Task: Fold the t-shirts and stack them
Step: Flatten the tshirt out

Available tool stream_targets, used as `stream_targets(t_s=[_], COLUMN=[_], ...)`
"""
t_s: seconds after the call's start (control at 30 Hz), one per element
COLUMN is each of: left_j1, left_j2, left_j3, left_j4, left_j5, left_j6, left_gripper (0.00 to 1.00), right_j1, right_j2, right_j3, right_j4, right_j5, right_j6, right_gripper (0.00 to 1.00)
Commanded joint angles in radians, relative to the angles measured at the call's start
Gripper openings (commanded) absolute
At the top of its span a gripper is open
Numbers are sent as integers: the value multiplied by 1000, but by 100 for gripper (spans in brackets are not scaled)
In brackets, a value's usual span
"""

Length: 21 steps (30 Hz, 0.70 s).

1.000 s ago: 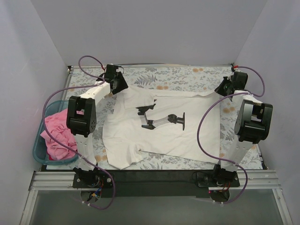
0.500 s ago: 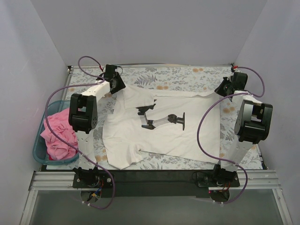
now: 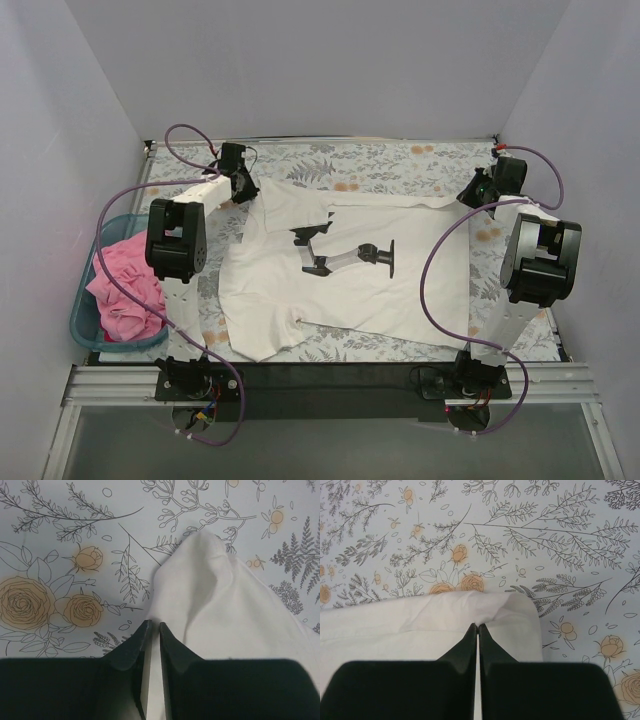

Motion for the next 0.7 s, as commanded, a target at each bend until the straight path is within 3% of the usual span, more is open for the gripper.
stream_targets(t_s=[0.0,0.3,0.4,0.5,0.53,0.6,0.67], left_j1=[-2,-2,-2,-2,-2,-2,-2], left_j2=[0,18,24,30,30,27,17], left_j3=[-1,-11,-13,-17,-25,-33,-34], left_j4=[12,12,14,15,20,26,26], left_j5=[10,6,10,11,11,22,8], left_j6=[43,58,61,72,73,85,98], left_gripper=[13,30,30,22,9,1,0], right_j1=[2,1,1,1,1,1,2], right_j2=[-46,-46,-46,-46,-44,-44,-47], right_j3=[-10,-22,-20,-20,-20,-20,-19], right_j4=[28,28,28,28,28,27,28], right_j5=[11,16,16,16,16,16,16], right_j6=[-13,-13,-13,-12,-12,-10,-10], right_gripper=[1,1,1,1,1,1,1])
